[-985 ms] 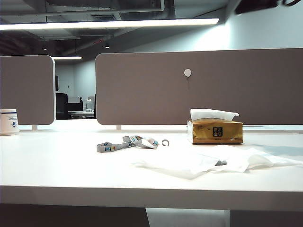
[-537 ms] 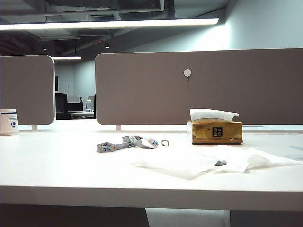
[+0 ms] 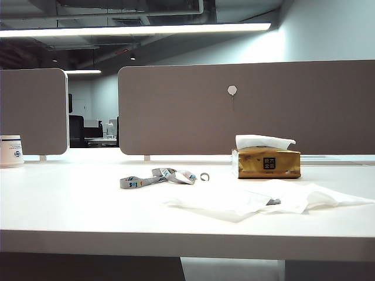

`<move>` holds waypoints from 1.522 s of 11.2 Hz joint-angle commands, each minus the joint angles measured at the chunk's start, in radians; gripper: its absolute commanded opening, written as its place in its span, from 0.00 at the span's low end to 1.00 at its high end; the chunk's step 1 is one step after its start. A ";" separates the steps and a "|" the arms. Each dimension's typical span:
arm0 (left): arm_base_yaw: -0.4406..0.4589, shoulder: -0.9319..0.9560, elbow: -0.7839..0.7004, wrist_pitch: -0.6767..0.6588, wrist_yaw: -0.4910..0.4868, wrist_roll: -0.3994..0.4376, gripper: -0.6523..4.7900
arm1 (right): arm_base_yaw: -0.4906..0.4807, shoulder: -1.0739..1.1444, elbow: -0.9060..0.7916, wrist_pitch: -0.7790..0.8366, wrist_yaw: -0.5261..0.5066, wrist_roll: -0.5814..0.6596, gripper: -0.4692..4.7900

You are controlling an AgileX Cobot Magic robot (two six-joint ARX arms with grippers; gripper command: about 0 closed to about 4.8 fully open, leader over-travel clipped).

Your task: Pull out a tissue from the tissue box and use it to cover the ID card on the tabletop.

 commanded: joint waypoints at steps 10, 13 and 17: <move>0.000 0.001 0.004 -0.041 -0.356 -0.003 0.11 | 0.001 -0.673 -0.281 -0.430 0.007 0.149 0.08; 0.000 0.001 0.004 -0.042 -0.367 -0.003 0.11 | 0.002 -0.673 -0.352 -0.364 0.079 0.145 0.08; -0.001 0.001 0.004 -0.062 -0.361 -0.003 0.11 | 0.054 -0.673 -0.438 -0.294 0.161 0.145 0.08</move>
